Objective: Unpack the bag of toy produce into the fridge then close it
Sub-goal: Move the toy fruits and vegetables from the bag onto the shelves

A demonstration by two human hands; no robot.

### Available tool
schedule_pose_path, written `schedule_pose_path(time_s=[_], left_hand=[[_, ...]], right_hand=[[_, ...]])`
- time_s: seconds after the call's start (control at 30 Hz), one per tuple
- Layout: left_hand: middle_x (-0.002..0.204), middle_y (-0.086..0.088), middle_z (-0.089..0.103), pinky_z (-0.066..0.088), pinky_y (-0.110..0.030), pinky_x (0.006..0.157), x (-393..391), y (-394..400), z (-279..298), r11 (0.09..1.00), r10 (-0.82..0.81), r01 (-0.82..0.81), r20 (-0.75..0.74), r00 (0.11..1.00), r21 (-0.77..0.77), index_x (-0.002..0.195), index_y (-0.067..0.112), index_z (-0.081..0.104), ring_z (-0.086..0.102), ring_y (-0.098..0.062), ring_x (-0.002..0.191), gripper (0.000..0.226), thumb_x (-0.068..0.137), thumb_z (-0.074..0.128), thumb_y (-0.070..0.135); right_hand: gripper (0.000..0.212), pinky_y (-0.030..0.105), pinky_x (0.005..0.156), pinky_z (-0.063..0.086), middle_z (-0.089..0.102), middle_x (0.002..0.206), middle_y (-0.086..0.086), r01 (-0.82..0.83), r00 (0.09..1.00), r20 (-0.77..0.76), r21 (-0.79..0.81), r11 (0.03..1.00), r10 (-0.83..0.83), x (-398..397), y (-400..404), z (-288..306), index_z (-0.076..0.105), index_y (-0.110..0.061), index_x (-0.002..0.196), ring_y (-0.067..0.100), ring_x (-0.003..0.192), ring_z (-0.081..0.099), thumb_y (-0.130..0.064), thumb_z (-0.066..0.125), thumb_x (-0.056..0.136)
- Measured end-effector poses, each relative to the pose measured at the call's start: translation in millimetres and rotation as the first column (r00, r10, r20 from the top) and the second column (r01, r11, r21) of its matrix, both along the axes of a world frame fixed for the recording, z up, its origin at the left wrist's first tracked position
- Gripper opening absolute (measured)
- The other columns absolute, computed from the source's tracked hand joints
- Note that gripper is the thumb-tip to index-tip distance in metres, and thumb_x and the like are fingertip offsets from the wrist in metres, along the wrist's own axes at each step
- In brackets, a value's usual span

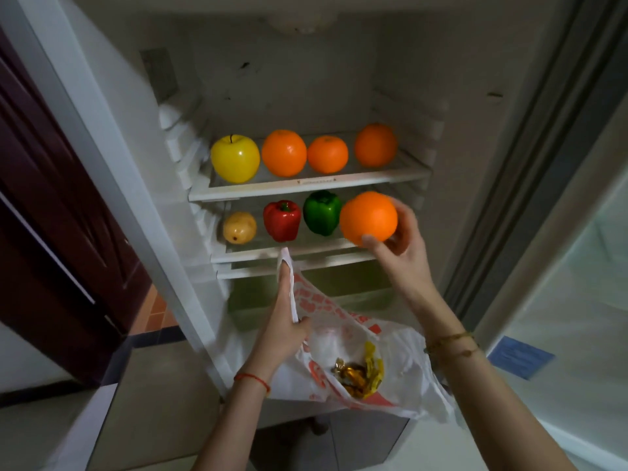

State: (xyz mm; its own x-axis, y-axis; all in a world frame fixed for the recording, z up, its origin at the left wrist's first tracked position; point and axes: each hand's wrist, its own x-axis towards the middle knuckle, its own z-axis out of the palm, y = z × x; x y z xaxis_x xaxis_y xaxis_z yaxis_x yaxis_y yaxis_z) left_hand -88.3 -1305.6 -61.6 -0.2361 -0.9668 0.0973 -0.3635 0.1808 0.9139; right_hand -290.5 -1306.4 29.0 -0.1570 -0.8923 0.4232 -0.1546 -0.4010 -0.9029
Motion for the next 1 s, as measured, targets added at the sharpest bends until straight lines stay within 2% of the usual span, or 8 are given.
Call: schedule_pose_path(time_s=[0.07, 0.2, 0.33, 0.5, 0.67, 0.83, 0.93, 1.0], left_hand=[[0.161, 0.014, -0.01, 0.032, 0.009, 0.072, -1, -2, -1, 1.0, -0.01, 0.01, -0.002, 1.0, -0.016, 0.15, 0.037, -0.015, 0.005, 0.0, 0.138, 0.108, 0.088, 0.064, -0.001], [0.163, 0.013, -0.003, 0.044, -0.002, 0.07, -1, -4, 0, 1.0, 0.005, -0.005, 0.011, 1.0, -0.029, 0.144, 0.048, -0.017, 0.016, -0.001, 0.134, 0.11, 0.088, 0.064, 0.0], [0.161, 0.014, 0.003, 0.043, -0.001, 0.068, 0, -6, 0, 1.0, 0.009, -0.009, 0.015, 1.0, -0.017, 0.143, 0.049, -0.019, 0.022, -0.001, 0.133, 0.111, 0.087, 0.065, 0.003], [0.16, 0.012, 0.007, 0.041, 0.001, 0.066, 2, -11, -2, 1.0, 0.012, -0.012, 0.043, 0.999, -0.014, 0.142, 0.047, -0.02, 0.026, 0.001, 0.123, 0.11, 0.088, 0.064, 0.001], [0.161, 0.009, 0.014, 0.046, -0.006, 0.068, 3, -15, -3, 1.0, 0.021, -0.02, 0.032, 0.999, -0.019, 0.136, 0.057, -0.022, 0.033, 0.001, 0.121, 0.112, 0.089, 0.064, 0.003], [0.16, 0.006, 0.019, 0.051, -0.016, 0.08, 4, -18, -3, 0.998, 0.044, -0.043, 0.028, 0.999, -0.035, 0.127, 0.071, -0.024, 0.039, -0.013, 0.136, 0.118, 0.088, 0.066, 0.007], [0.158, 0.006, 0.024, 0.054, -0.02, 0.083, 4, -17, -3, 0.997, 0.048, -0.046, 0.03, 0.998, -0.057, 0.128, 0.071, -0.024, 0.043, -0.002, 0.122, 0.119, 0.087, 0.067, 0.006], [0.161, 0.005, 0.019, 0.054, -0.023, 0.087, 5, -15, -3, 0.997, 0.046, -0.044, 0.027, 0.999, -0.069, 0.13, 0.07, -0.023, 0.042, -0.003, 0.126, 0.119, 0.087, 0.067, 0.005]], right_hand=[[0.066, 0.022, 0.086, 0.052, 0.051, 0.131, -0.005, 0.127, 0.992, 0.0, -0.054, 0.99, -0.127, -6, -13, 11, 0.042, -0.034, 0.129, 0.007, 0.11, 0.059, -0.042, 0.075, 0.072], [0.069, 0.012, 0.08, 0.046, 0.05, 0.124, -0.003, 0.319, 0.947, -0.015, -0.065, 0.946, -0.32, -19, -40, 37, 0.035, -0.018, 0.133, 0.0, 0.1, 0.057, -0.026, 0.078, 0.08], [0.076, 0.034, 0.091, 0.047, 0.053, 0.13, 0.005, 0.414, 0.9, -0.133, -0.035, 0.909, -0.415, -31, -71, 50, 0.035, -0.014, 0.136, 0.019, 0.113, 0.057, -0.031, 0.079, 0.076], [0.077, 0.031, 0.094, 0.043, 0.051, 0.131, 0.005, 0.403, 0.899, -0.195, 0.022, 0.915, -0.392, -33, -97, 58, 0.037, -0.012, 0.137, 0.017, 0.116, 0.051, -0.025, 0.08, 0.075], [0.061, 0.05, 0.088, 0.054, 0.06, 0.11, 0.009, 0.416, 0.883, -0.244, 0.016, 0.909, -0.4, -33, -115, 64, 0.046, -0.012, 0.123, 0.027, 0.101, 0.063, -0.018, 0.079, 0.071], [0.065, 0.048, 0.09, 0.053, 0.058, 0.11, 0.007, 0.4, 0.88, -0.306, 0.066, 0.914, -0.363, -30, -126, 70, 0.044, -0.008, 0.131, 0.024, 0.102, 0.061, -0.012, 0.077, 0.075], [0.08, 0.046, 0.092, 0.053, 0.058, 0.121, 0.007, 0.415, 0.881, -0.289, 0.091, 0.905, -0.375, -30, -128, 68, 0.044, -0.01, 0.135, 0.022, 0.107, 0.06, -0.03, 0.081, 0.067], [0.088, 0.045, 0.095, 0.052, 0.057, 0.125, 0.009, 0.414, 0.889, -0.262, 0.106, 0.904, -0.376, -31, -127, 64, 0.043, -0.011, 0.134, 0.024, 0.111, 0.06, -0.04, 0.083, 0.061]])
